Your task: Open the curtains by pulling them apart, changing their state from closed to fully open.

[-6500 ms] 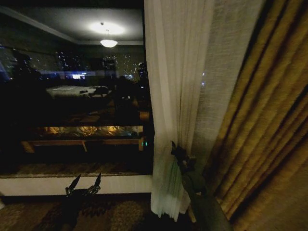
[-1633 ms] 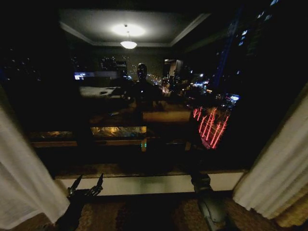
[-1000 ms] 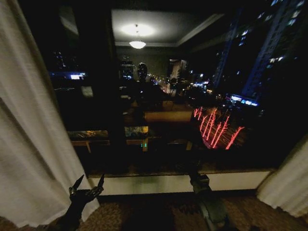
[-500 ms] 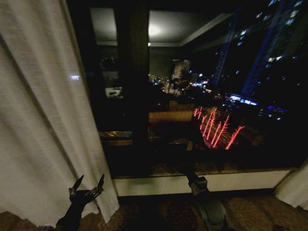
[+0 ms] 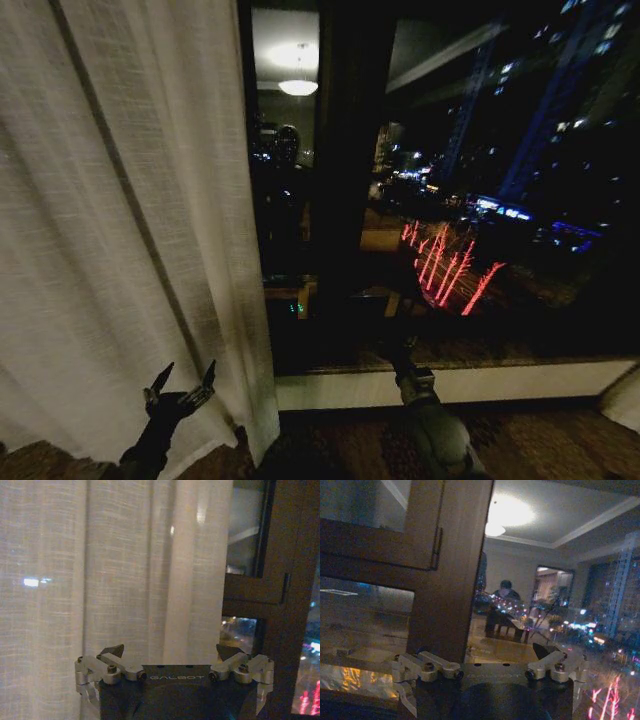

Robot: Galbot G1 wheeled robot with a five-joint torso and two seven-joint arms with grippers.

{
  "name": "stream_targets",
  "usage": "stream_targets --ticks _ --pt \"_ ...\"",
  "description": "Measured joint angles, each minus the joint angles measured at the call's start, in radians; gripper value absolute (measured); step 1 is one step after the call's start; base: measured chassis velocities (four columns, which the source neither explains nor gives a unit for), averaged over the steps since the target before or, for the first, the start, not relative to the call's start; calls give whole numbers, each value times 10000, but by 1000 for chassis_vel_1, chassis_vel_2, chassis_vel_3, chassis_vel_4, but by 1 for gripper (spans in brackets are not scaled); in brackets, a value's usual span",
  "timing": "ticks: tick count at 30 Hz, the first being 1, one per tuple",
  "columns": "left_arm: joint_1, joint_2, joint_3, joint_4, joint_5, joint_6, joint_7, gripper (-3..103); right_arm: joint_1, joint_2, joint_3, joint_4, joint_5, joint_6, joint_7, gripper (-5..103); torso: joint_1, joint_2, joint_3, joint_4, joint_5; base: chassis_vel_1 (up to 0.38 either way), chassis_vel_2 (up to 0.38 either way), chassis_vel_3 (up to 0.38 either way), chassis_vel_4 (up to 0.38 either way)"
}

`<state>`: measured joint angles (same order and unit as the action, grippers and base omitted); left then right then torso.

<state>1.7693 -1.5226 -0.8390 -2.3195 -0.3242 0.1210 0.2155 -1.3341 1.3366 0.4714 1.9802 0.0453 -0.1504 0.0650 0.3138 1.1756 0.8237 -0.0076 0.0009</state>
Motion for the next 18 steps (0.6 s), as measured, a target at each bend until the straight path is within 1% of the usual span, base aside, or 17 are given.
stream_targets --ticks 1,3,4,5,6,7,8,10,11,12,13,16,18 --pt "-336 149 33 171 10 143 -157 100 0 6 -45 -32 4 11 26 100 0 0 0 -2 3 -1 -50 28 75" --pt "-894 435 59 443 -3 391 -377 100 -6 8 -116 -70 5 62 47 100 0 1 0 -2 -3 -24 -39 18 25" --pt "-894 435 59 443 -3 391 -377 100 -6 8 -116 -70 5 62 47 100 0 1 0 -2 -3 -48 -79 35 49" --pt "-1334 727 61 654 -85 580 -504 100 -18 19 -151 -98 0 123 58 100 -1 2 -1 -5 -4 -40 -34 18 64" --pt "-1587 952 70 786 -210 720 -584 100 -37 40 -174 -131 -37 243 84 100 0 1 0 -2 -6 0 0 0 0" --pt "-1758 1137 84 888 -309 820 -647 100 -55 50 -192 -154 -84 330 109 100 -1 1 0 -2 -4 0 0 0 0" --pt "-1758 1137 84 888 -309 820 -647 100 -55 50 -192 -154 -84 330 109 100 -1 1 0 -2 -4 0 0 0 0" --pt "-2347 1795 209 1347 -672 1129 -933 100 -130 86 -260 -250 -217 493 238 100 1 1 0 1 -16 0 0 0 0" --pt "-2503 1998 258 1473 -840 1230 -1040 100 -144 101 -281 -282 -237 515 293 100 1 1 0 2 -16 0 0 0 0" --pt "-2503 1998 258 1473 -840 1230 -1040 100 -144 101 -281 -282 -237 515 293 100 1 1 0 2 -16 0 0 0 0" --pt "-2633 2189 316 1572 -1024 1337 -1147 100 -148 112 -287 -302 -260 521 329 100 2 1 0 0 -13 0 0 0 0" --pt "-3097 3044 541 1802 -1622 1740 -1575 100 -40 99 -339 -366 -376 511 370 100 2 1 1 0 -9 0 0 0 0" --pt "-3322 3394 732 1861 -1904 1906 -1760 100 47 91 -337 -380 -452 506 378 100 1 1 0 1 -5 0 0 0 0"
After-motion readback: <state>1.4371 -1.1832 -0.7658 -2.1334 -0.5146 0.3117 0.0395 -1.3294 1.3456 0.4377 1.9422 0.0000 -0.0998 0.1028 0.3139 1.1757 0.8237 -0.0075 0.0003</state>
